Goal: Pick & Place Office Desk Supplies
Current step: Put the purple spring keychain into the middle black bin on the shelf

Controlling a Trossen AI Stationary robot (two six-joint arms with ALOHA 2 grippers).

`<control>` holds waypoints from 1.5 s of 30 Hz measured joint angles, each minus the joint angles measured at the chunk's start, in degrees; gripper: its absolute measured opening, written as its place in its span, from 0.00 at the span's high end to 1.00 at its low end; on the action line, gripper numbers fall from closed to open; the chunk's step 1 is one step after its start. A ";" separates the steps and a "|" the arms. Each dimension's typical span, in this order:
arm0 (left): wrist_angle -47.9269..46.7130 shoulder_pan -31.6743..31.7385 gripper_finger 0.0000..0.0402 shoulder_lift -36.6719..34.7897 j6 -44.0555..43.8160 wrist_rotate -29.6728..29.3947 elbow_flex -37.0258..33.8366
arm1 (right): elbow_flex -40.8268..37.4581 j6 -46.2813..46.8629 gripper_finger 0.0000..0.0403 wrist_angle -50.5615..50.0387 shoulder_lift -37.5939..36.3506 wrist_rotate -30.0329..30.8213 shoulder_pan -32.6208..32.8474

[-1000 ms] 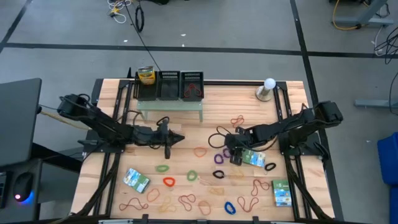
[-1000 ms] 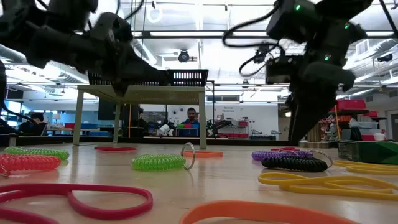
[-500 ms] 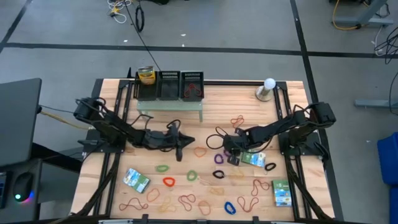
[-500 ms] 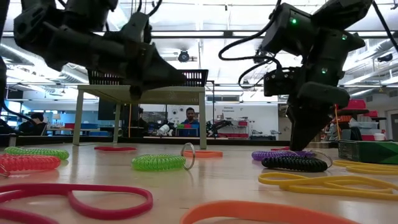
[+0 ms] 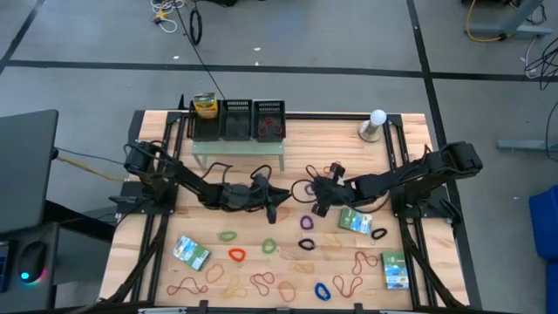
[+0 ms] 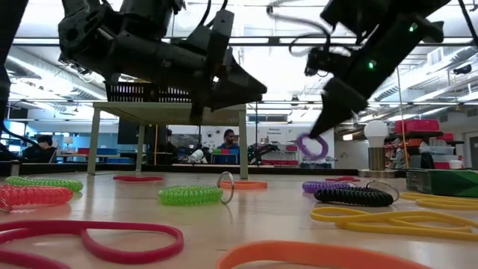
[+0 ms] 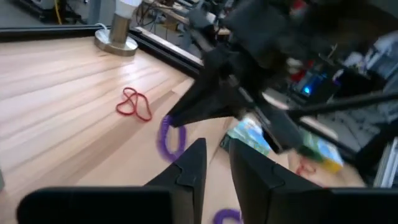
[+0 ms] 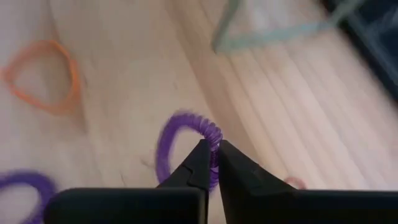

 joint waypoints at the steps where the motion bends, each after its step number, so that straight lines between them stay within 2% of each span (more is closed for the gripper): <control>1: -0.26 0.38 0.78 -0.04 -1.20 0.23 0.38 | 0.10 -1.04 0.95 1.73 0.01 0.12 0.36; 4: -2.70 1.39 0.72 0.29 -2.47 1.94 2.03 | -0.04 -3.05 0.95 3.33 -0.78 1.29 1.60; 12: -8.92 1.33 0.52 2.35 -1.59 -0.85 5.36 | 0.05 -9.70 0.94 12.03 -1.37 2.17 3.20; 17: -9.59 1.22 0.48 3.42 1.82 -0.38 7.89 | 0.07 -10.53 0.94 14.04 -1.39 2.04 3.23; 22: -11.75 1.28 0.60 4.12 2.09 -0.61 8.74 | 0.07 -10.75 0.94 15.81 -1.39 0.65 3.82; 30: -11.91 0.10 0.94 3.92 5.65 -0.79 8.75 | 0.07 -11.03 0.94 18.76 -1.39 -1.47 4.43; 34: -12.14 -0.28 0.94 3.92 6.08 -0.93 8.75 | 0.07 -10.14 0.89 19.35 -1.39 -1.43 4.43; 38: -12.54 -0.88 0.93 3.57 8.00 -1.80 8.71 | 0.07 -9.53 0.79 20.29 -1.39 -0.81 4.45; 42: -17.62 -1.16 0.94 0.20 10.20 -3.86 8.64 | 0.07 -8.15 0.68 20.08 -1.39 0.68 4.43; 45: -23.16 -1.41 0.94 -3.76 11.46 -5.09 8.36 | 0.07 -8.16 0.64 20.07 -1.39 0.78 4.43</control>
